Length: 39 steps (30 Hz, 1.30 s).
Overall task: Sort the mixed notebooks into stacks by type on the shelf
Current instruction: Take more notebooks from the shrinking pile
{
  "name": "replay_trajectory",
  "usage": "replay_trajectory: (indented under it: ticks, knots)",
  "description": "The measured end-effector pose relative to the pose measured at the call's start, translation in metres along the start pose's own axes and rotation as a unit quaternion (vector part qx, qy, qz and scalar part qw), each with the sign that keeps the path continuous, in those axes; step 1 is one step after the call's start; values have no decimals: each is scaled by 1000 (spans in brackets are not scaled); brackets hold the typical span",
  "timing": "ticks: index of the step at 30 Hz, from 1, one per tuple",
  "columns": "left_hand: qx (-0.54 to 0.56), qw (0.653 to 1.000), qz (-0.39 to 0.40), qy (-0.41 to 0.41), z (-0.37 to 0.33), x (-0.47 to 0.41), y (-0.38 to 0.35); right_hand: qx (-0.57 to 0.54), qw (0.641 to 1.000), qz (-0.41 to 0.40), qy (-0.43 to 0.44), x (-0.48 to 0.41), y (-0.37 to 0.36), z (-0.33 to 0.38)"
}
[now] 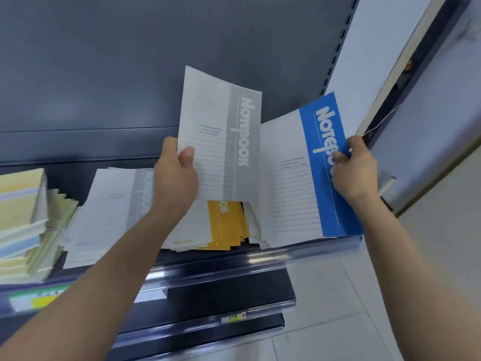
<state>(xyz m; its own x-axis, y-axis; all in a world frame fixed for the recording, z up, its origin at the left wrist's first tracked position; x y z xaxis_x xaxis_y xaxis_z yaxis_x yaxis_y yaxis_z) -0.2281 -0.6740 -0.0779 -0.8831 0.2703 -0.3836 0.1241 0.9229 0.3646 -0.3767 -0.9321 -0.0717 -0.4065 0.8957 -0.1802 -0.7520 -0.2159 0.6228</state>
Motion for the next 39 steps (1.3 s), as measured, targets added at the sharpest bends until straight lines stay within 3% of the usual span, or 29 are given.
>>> replay_trajectory:
  ticks: [9,13,18,23,31,35,39]
  knots:
    - [-85,994,-69,22,20,12,22,127,991,47,1,-22,-38,-43]
    - [-84,993,-66,50,29,22,21,189,981,40,-12,-24,-52,-54]
    - [-107,992,-33,66,41,31,28,309,950,-4,48,-21,-64,-41]
    - [-139,985,9,100,57,32,40,192,965,39,173,10,-85,22]
    - [-233,959,-51,155,96,11,127,92,954,37,283,75,-87,139]
    - [-284,944,33,167,124,0,140,72,950,29,302,107,-92,171]
    - [-409,897,139,92,137,-5,133,84,948,52,301,135,-103,190]
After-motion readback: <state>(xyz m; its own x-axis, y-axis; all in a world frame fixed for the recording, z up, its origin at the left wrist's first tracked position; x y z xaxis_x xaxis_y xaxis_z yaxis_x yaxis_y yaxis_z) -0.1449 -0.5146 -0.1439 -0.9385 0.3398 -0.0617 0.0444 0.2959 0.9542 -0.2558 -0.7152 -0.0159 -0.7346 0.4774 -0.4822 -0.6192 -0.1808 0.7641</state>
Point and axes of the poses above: each hand's wrist, its own x-axis away from the middle knuckle, its own y-axis out of the back of the hand, z = x × y, the point moved 4 cm from there along -x, towards the middle knuckle, and after that the axes turned 9 degrees about -y, right-handed, at the moved point
